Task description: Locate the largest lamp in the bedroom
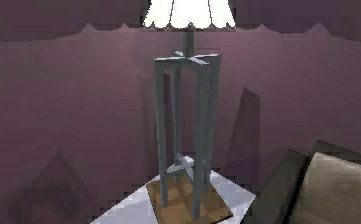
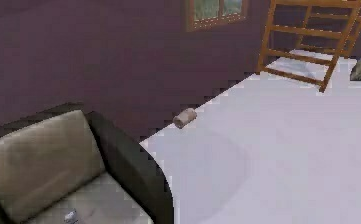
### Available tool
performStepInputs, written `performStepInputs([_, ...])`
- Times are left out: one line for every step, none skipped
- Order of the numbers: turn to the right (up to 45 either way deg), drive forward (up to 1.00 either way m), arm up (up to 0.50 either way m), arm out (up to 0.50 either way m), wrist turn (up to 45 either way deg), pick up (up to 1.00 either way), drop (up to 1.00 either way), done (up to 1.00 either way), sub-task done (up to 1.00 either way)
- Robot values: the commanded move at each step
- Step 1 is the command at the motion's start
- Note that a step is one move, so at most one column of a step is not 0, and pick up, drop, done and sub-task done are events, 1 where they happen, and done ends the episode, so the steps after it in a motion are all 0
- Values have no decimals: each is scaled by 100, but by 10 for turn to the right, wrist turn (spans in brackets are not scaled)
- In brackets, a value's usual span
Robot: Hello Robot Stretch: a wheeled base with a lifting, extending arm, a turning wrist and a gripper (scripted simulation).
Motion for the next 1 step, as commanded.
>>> performStepInputs([0,0,0,0,0,0,0,100,0])
